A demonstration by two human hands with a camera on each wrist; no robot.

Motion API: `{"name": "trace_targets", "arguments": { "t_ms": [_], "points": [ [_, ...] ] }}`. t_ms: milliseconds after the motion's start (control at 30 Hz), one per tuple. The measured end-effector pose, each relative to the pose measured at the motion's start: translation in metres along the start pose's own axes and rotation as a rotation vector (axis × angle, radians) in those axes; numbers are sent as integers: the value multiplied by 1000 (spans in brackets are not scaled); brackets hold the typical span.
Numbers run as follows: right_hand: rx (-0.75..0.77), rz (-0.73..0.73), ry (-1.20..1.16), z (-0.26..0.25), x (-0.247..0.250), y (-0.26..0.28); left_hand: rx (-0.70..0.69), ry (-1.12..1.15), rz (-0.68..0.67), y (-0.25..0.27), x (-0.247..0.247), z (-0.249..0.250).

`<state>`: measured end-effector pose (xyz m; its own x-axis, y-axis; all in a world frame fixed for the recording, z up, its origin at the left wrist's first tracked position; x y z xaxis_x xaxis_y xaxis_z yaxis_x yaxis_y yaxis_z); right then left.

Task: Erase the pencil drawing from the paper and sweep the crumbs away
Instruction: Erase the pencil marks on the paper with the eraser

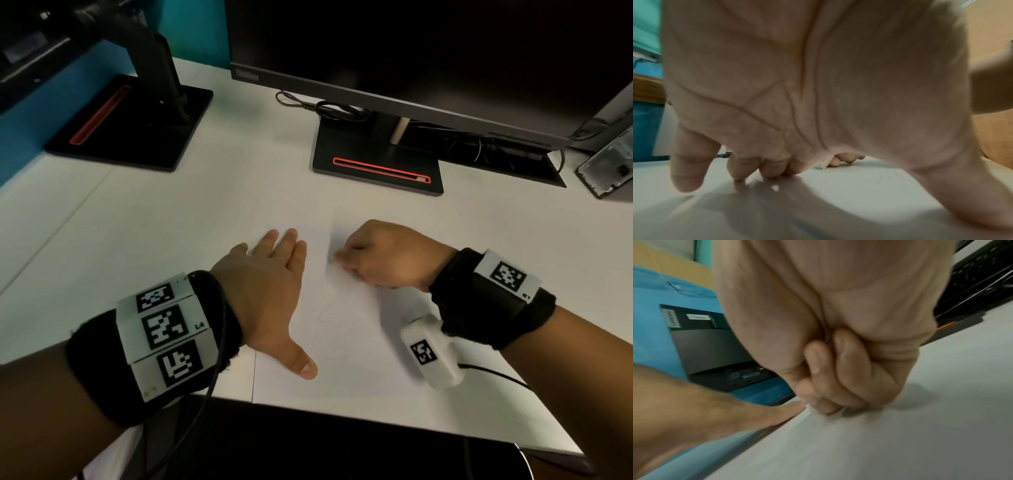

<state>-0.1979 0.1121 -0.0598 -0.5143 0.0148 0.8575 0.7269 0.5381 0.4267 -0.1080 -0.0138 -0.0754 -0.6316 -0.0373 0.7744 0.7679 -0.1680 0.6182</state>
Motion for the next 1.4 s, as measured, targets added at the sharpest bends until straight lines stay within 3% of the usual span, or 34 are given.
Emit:
{"name": "trace_targets", "arguments": {
  "t_ms": [133,233,300,400,533,667,833,967,1100,1233,1400],
  "points": [
    [86,-119,41,-18,-17,5,2,2,-2,1,0,-1],
    [3,-41,-4,-3,0,-2,7,4,-1,1,0,0],
    [32,-31,39,-9,-1,-1,3,1,1,2,0,0],
    [107,-139,47,-23,-19,6,7,-1,7,0,1,0],
    [27,-32,20,-9,1,-5,4,11,2,1,1,1],
    [141,-124,94,-34,-20,5,-12,14,21,1,0,-1],
    [63,-23,64,-21,-1,-7,-18,0,19,2,0,-1],
    [127,-109,73,-36,-15,0,-12,11,24,1,0,-2],
    [68,-31,54,-28,-2,-9,-9,1,28,1,0,-1],
    [98,-84,58,-34,-12,-7,-4,11,24,0,0,-2],
    [77,-50,27,-32,-9,-7,3,-7,34,2,1,-2]
  ]
}}
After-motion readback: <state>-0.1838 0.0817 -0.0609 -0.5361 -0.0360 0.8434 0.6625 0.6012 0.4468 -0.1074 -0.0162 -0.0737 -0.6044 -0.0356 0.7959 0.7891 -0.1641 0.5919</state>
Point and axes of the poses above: each hand's wrist, its own y-axis away from the middle knuckle, its own x-axis out of the back of the hand, z = x × y, the point moved 7 cm from there along -y, towards the middle knuckle, and after that the axes turned 11 degrees about y, right-handed, at the moved point
